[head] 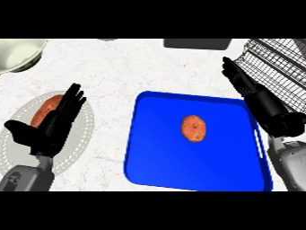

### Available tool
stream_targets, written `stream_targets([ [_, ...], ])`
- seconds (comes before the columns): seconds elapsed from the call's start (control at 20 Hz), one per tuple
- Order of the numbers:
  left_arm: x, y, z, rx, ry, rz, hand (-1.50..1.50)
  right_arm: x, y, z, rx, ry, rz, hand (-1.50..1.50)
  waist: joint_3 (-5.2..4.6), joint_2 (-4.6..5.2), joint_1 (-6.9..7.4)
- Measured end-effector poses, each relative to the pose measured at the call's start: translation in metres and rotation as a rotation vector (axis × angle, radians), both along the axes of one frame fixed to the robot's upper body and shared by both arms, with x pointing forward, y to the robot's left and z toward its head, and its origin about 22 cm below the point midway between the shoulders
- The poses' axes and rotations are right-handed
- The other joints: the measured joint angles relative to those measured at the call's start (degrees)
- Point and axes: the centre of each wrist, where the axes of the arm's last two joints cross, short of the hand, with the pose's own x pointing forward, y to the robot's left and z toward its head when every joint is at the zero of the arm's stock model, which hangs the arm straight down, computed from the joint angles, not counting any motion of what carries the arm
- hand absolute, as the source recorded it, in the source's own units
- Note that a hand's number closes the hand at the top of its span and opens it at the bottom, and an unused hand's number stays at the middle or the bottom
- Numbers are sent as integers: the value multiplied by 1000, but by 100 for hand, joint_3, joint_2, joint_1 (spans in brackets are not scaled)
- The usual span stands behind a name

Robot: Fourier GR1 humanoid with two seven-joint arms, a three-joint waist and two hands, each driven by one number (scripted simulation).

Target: Pick the squash from the tray and place it in the tiered basket

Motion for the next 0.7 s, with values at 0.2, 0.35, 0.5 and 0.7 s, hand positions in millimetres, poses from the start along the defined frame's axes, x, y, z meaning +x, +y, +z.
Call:
stream_targets([
  [0.2, 0, 23, 11, 135, -52, 86, 0, 1, 2, -3, 118, 27, -70, 150, 87, 161, -113],
  [0.35, 2, 42, 16, 261, -67, 159, 0, 1, -2, -9, 315, 20, -214, 150, 182, 170, -318],
  [0.5, 0, 57, 18, 344, -62, 204, 0, -10, -35, -44, 178, 155, -517, -150, 137, 245, -396],
  [0.7, 2, 55, 20, 414, -57, 231, 0, -32, -33, -64, 142, 209, -759, -150, 132, 255, -382],
])
